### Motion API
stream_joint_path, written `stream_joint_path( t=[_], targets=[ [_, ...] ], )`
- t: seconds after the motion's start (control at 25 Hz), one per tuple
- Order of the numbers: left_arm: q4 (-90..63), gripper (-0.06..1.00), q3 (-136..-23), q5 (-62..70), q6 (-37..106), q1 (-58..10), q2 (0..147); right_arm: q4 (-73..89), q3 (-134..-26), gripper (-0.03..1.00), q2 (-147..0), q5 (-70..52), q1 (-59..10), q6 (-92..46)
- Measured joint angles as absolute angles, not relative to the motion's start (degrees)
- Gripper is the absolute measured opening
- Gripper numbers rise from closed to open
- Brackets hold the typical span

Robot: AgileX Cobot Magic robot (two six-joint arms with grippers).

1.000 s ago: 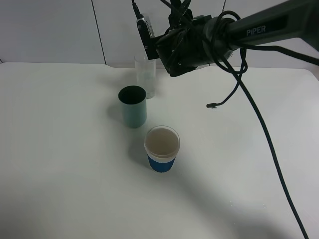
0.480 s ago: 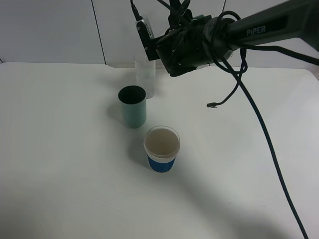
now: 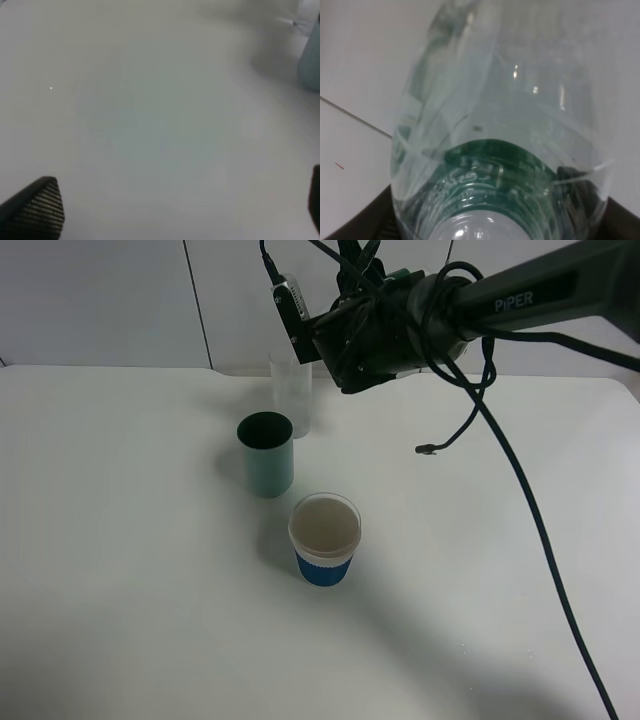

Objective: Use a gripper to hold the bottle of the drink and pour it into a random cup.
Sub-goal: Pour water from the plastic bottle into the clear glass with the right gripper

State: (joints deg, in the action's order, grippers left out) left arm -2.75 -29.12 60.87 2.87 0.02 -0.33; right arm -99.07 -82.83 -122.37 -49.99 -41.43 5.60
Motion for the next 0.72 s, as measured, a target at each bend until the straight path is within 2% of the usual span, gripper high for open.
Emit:
stream_joint_path(
  t=[0.72],
  targets=[
    [-2.7, 0.99, -29.1, 60.9, 2.9, 0.0, -0.3, -99.1, -82.8, 0.56, -122.4, -50.0, -41.4, 3.2]
  ],
)
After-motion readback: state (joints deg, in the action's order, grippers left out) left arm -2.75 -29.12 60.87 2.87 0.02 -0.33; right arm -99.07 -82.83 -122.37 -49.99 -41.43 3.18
